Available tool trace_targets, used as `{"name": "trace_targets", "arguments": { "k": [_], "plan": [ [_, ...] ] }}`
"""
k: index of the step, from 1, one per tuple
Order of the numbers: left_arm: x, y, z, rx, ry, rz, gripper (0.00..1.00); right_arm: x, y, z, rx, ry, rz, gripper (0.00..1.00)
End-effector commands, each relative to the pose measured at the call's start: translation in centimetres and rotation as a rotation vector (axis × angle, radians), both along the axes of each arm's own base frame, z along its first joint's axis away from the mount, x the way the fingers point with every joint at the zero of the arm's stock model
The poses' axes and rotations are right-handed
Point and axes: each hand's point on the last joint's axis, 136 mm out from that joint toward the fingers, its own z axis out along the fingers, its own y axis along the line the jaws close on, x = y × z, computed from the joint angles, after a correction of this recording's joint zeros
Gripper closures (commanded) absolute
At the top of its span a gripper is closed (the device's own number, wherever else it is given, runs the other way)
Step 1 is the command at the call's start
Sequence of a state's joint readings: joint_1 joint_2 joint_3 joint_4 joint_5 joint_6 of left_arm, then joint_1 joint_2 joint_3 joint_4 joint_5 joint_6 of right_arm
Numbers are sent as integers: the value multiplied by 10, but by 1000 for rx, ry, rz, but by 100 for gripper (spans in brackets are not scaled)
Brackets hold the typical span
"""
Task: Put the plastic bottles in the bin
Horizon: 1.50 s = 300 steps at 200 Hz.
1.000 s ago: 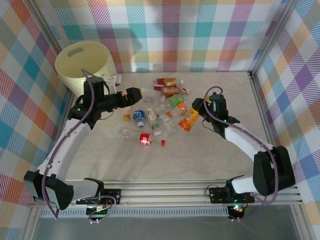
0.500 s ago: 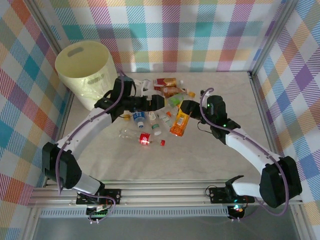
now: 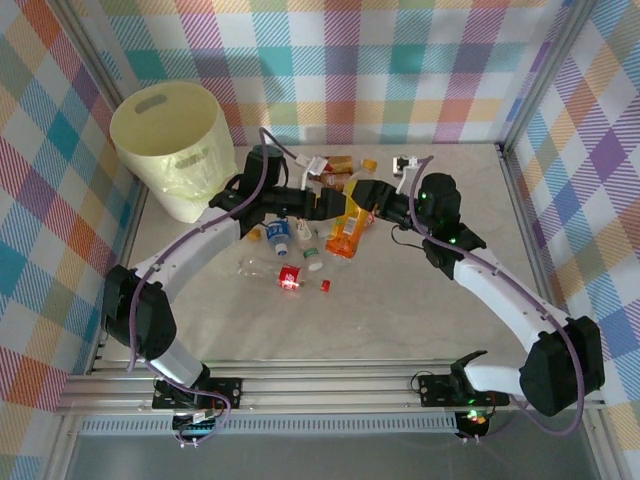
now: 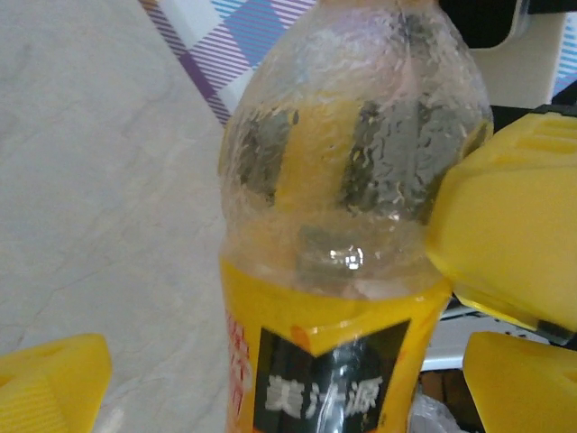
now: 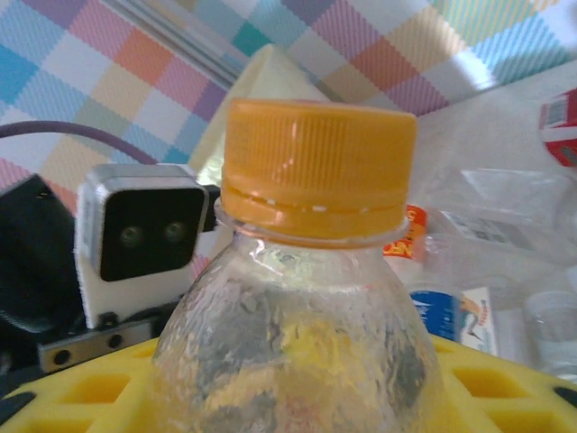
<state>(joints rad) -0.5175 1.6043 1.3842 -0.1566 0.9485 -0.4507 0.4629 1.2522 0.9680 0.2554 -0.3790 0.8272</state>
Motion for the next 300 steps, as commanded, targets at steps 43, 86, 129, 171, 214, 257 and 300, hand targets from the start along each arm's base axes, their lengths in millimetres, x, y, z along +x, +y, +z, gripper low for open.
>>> {"name": "trace_targets", "arguments": {
  "k": [43,86,129,171,214,257,300],
  "plan": [
    [-32,-30,32,-128,-9,-208,24,2,21,42,164,-24,84,53],
    [-21,-23,20,-45,-48,-103,43,5,19,32,131,-2,60,47],
    [4,-13,4,38,-89,83,49,2,14,19,66,45,40,21],
    [27,8,-13,164,-123,271,50,0,1,8,-24,42,-24,0],
    [46,37,-21,291,-183,451,50,-10,-7,3,-99,16,-22,0],
    [56,80,-22,470,-250,622,49,-13,-14,-12,-152,5,-44,0],
    [63,121,-7,622,-344,776,49,-16,-14,-23,-204,-30,-24,0]
  ]
}}
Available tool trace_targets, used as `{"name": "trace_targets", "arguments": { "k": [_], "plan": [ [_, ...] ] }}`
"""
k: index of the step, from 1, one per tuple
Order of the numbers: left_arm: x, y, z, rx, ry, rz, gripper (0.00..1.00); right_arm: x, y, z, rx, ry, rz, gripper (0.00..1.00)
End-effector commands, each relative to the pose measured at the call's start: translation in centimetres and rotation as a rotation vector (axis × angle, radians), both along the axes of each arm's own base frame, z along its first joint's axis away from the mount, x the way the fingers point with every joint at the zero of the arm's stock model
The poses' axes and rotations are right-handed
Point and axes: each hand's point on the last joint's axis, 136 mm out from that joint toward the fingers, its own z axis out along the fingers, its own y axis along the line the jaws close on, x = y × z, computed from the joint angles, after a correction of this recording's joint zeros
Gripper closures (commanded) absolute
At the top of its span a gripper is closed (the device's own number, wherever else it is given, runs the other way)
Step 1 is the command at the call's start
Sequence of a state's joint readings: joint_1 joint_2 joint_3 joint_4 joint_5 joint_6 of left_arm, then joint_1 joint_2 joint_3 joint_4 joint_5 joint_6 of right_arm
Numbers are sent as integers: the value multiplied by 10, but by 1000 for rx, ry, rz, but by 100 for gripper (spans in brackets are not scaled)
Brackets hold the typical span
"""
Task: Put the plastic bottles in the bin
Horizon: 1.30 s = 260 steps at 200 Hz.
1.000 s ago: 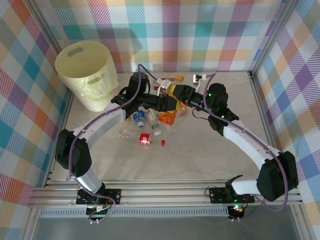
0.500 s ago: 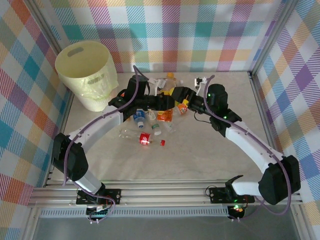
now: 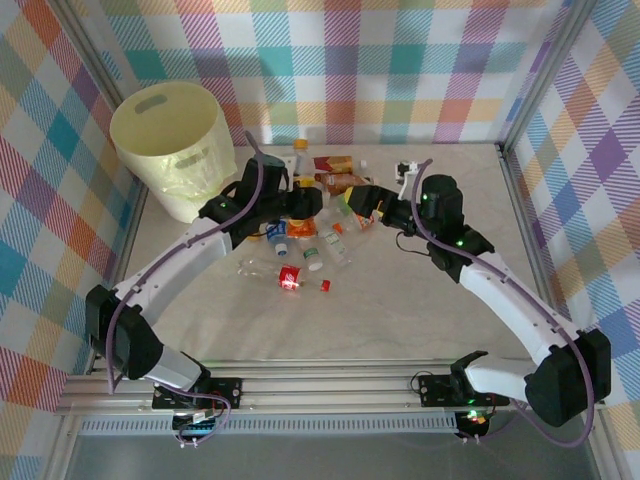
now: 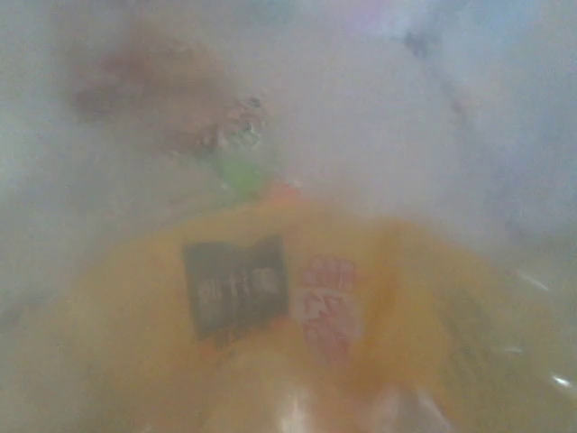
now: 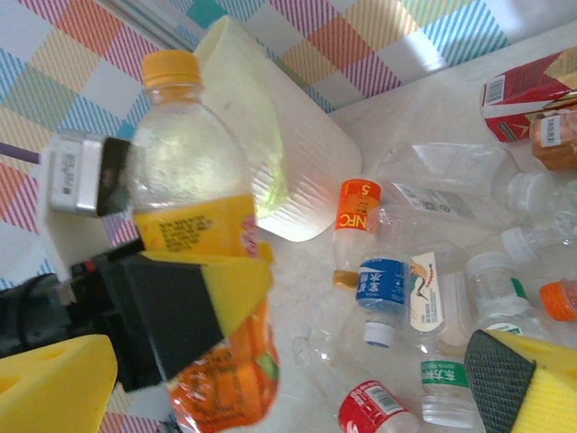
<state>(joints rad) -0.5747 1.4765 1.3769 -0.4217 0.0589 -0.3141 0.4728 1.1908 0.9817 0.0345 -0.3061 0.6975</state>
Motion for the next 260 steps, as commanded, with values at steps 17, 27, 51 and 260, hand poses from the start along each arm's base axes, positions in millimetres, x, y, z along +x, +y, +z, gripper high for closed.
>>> {"name": "trace_targets", "arguments": {
  "k": [17,27,51,260],
  "plan": [
    [6,55,35,202,-147,187,49,-5,0,-7,-78,-56,32,0],
    [7,68,42,247,-182,232,49,-4,-1,-9,-103,-66,35,0],
    [9,104,72,375,-280,365,49,1,-7,-18,-156,-61,-6,0],
    [171,381,169,492,-531,1154,44,-5,-19,-4,-123,-28,-68,0]
  ]
}}
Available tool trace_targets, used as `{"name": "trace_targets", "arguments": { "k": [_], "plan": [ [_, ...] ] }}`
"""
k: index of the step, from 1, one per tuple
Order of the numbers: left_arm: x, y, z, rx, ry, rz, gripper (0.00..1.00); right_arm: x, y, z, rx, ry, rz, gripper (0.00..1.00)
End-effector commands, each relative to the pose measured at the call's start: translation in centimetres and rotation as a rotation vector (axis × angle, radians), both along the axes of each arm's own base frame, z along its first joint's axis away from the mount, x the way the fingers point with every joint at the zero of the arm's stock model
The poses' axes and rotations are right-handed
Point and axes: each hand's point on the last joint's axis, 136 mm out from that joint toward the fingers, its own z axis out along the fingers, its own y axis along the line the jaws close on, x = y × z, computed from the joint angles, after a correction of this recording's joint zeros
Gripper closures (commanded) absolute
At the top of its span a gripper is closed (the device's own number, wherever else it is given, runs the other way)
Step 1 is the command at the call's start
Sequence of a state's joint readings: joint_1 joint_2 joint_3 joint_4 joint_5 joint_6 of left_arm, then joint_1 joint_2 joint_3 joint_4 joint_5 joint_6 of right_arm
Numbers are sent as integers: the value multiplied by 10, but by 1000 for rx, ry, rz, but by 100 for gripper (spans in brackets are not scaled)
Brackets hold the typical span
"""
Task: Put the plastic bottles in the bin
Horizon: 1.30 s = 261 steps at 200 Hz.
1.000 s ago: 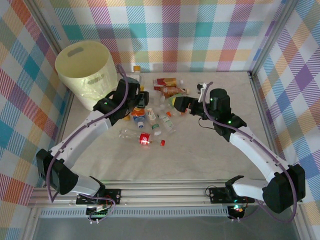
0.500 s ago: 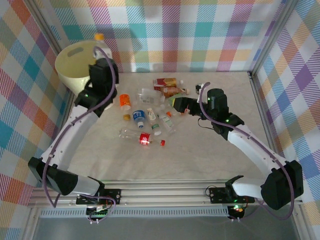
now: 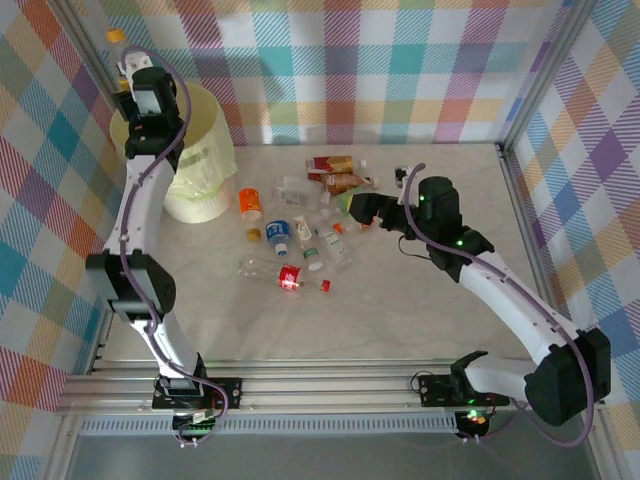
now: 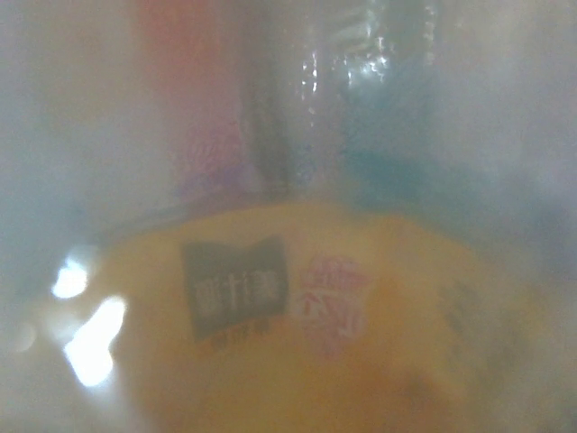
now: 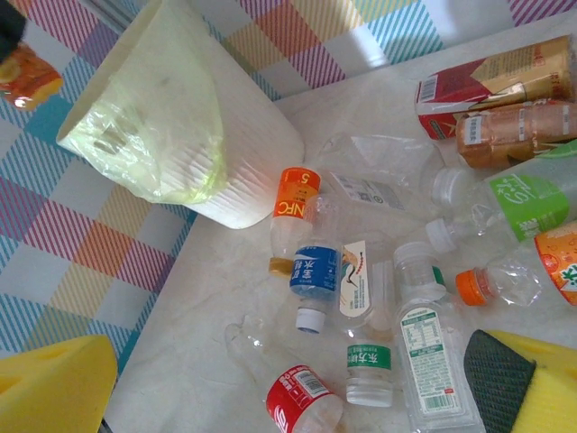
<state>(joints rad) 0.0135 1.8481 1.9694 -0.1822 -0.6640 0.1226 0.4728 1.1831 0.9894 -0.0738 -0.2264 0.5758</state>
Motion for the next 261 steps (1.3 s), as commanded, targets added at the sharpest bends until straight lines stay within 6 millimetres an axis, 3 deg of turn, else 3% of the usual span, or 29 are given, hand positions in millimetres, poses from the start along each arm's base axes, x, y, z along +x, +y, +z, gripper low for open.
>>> {"name": "trace_targets", "arguments": {
  "k": [1,27,104,141,163,208,261],
  "plan": [
    [7,17,14,-55,-95,52,44,-7,-6,15,17,-14,-25,0],
    [22,34,-8,-105,-78,130,43,-10,-10,18,11,-17,-38,0],
    [25,62,-67,-193,19,288,36,-17,-17,21,12,-23,-53,0],
    [25,72,-86,-225,39,336,29,-18,-29,10,-29,-21,-109,0],
    [21,75,-89,-234,45,371,24,-20,-30,9,-43,-22,-102,0],
    [21,70,-85,-294,23,339,21,-22,-33,7,-55,-20,-109,0],
    [14,46,-52,-403,-33,200,14,-24,-36,-2,-53,4,-126,0]
  ]
}}
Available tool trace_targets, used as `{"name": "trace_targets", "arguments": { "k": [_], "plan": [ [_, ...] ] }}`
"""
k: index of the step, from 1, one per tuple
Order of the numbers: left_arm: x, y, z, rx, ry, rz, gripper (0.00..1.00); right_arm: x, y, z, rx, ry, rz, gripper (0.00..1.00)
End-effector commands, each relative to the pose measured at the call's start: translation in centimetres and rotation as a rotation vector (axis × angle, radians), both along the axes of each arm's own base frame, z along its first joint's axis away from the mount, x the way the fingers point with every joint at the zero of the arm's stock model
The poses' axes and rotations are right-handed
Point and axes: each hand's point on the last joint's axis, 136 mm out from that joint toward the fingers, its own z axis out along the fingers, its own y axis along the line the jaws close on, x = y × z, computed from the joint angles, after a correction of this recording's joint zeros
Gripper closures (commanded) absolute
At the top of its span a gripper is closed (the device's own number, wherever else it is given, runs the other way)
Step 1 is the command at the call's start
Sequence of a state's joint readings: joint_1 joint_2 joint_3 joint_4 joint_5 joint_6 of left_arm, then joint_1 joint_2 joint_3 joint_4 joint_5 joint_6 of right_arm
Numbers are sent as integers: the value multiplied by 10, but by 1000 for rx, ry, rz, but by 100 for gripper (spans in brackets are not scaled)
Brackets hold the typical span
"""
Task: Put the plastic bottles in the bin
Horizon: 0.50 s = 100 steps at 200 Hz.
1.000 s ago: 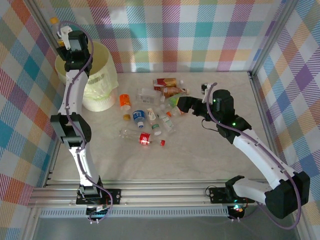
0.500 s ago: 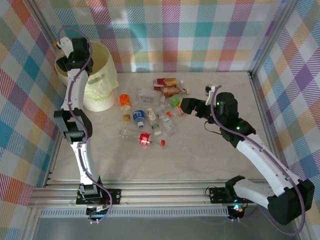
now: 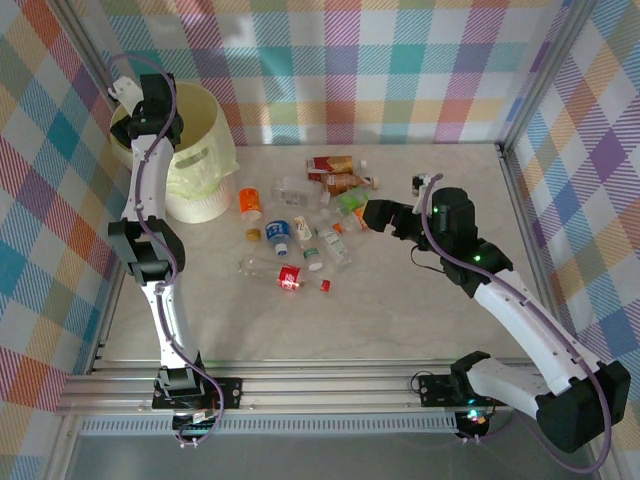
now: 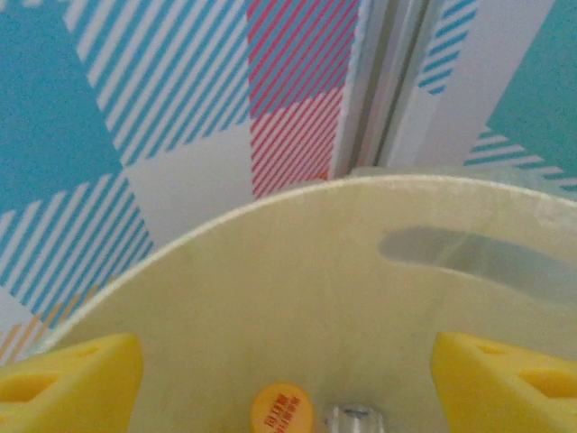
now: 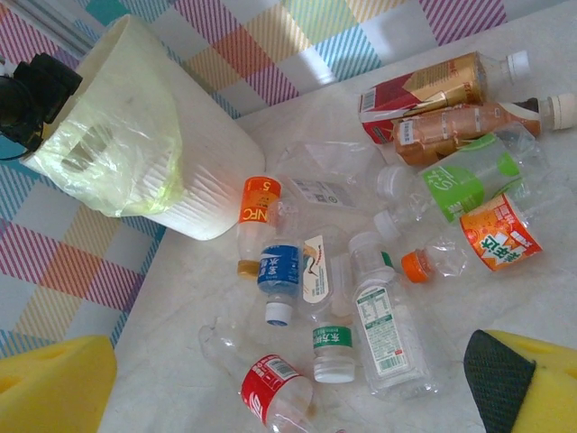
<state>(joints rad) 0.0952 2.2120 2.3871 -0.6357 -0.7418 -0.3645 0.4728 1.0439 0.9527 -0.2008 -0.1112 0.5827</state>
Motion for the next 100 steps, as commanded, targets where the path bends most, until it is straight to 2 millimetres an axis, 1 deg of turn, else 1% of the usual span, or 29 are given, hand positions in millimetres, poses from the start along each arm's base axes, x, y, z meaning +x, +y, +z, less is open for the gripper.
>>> {"name": "trace_targets", "arguments": {
  "k": [1,44,63,68,87,100],
  "plan": [
    [-19,-12,52,-64,-118,-59,13,-3,-4,-5,-10,-2,-16,0],
    [-24,-54,63,-218,-174,-206,6,1,-4,-13,-18,12,-28,0],
    [-29,-74,74,-246,-219,-275,1,2,-2,-16,-22,21,-23,0],
    [-31,-79,80,-251,-239,-293,0,2,-2,-16,-23,22,-22,0],
    [-39,-103,96,-264,-282,-372,0,3,-2,-18,-26,23,-21,0],
    [-45,-121,101,-279,-298,-437,0,3,-3,-20,-30,26,-24,0]
  ]
}}
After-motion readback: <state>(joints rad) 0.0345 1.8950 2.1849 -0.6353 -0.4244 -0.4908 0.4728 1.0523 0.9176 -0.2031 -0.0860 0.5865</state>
